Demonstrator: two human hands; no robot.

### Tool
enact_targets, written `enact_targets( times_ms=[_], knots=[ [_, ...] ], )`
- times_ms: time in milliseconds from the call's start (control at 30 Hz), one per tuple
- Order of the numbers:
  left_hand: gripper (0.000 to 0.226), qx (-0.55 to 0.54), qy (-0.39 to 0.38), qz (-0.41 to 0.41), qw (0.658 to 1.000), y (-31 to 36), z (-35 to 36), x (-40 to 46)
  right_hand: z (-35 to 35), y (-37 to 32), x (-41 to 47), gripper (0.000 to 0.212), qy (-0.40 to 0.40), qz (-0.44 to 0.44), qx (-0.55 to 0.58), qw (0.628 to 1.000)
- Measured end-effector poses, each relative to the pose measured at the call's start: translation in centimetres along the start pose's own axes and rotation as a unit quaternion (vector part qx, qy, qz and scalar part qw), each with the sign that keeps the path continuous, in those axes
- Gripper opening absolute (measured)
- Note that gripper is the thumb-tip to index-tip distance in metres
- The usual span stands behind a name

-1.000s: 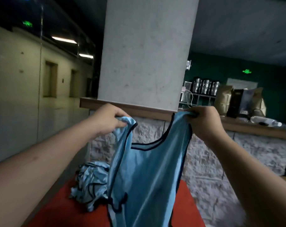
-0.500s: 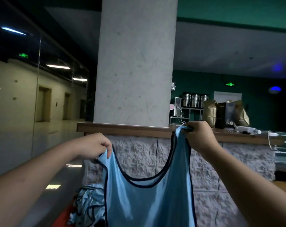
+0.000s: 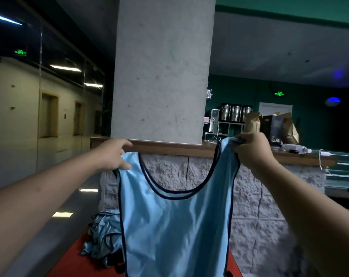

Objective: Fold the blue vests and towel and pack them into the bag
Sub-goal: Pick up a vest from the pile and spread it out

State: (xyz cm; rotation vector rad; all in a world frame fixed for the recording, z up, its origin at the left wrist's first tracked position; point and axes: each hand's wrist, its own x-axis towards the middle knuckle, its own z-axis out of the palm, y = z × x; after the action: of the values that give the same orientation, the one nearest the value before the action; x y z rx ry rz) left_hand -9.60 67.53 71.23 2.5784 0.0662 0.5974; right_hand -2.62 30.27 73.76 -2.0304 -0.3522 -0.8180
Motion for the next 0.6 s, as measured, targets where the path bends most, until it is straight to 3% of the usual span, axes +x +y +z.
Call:
enact_targets(
  times_ms=[100,200,300,433,500,600],
  knots=[
    [0.038,0.084,-0.020,-0.032,0.996,-0.5,-0.2,0.8,-0.1,0.1,0.1,0.018,-0.071,-0.021,-0.074,0.995],
    [0.014,0.111,-0.043,0.003,0.993,0.3,0.0,0.6,-0.1,0.4,0.0,0.016,-0.100,-0.027,-0.070,0.992],
    [0.015,0.093,-0.108,0.032,0.989,1.2,-0.2,0.5,-0.5,0.8,0.0,0.004,-0.207,-0.029,-0.077,0.975],
    [0.018,-0.022,-0.234,0.047,0.971,1.4,-0.8,1.3,-1.1,1.9,1.8,0.012,-0.303,0.012,0.061,0.951],
    [0.017,-0.072,-0.241,0.026,0.967,0.9,0.4,3.3,0.5,3.4,3.2,0.020,-0.311,0.018,0.082,0.947],
    [0.020,0.023,-0.201,0.038,0.979,-1.0,6.0,7.9,5.8,7.7,5.3,0.018,-0.283,0.025,0.004,0.959]
  ],
)
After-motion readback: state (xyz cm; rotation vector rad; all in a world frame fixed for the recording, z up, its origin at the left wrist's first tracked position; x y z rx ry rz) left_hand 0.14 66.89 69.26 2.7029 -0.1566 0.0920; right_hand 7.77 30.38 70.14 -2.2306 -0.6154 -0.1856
